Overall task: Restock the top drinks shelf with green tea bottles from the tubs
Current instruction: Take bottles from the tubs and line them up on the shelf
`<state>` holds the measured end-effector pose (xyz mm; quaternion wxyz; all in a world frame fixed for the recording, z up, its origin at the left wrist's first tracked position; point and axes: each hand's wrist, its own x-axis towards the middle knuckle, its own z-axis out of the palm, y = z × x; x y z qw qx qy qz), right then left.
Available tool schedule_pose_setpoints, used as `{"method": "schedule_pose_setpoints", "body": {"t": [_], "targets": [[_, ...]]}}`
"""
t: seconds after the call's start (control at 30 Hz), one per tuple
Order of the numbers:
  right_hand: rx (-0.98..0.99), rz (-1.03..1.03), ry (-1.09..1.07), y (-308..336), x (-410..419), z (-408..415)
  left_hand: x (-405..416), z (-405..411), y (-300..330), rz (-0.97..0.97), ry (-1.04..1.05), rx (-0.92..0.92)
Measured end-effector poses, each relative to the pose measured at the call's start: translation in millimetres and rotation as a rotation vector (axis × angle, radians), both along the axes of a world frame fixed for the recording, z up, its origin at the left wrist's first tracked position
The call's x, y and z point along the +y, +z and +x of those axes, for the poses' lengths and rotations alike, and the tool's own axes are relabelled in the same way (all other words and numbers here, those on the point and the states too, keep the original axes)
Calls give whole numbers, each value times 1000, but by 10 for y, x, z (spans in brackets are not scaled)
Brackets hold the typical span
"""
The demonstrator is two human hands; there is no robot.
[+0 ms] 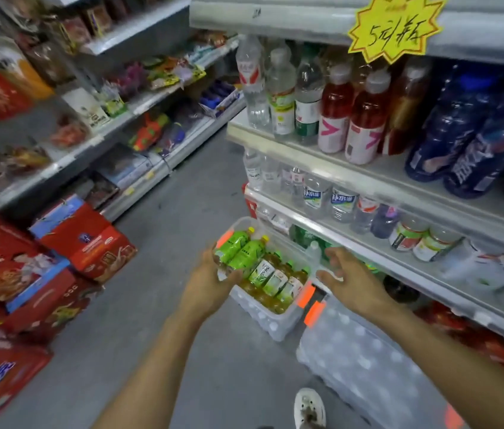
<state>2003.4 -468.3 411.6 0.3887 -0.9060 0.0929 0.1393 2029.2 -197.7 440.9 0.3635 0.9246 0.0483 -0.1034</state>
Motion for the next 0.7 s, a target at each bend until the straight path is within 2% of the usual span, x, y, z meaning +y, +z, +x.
{"method": "schedule_pose_setpoints", "body": {"t": [0.13,0.37,0.53,0.7], "targets": [[158,41,-46,-442,283,391,210,399,-471,-26,24,52],[367,93,-144,-1369,844,983,604,1184,-1438,-54,2,293],[527,150,-252,-2027,1379,1431,909,1920,-2133,-21,-110,418],[588,185,-421,-2599,1967,1999,1082,2646,-2816,91,-215,437]]}}
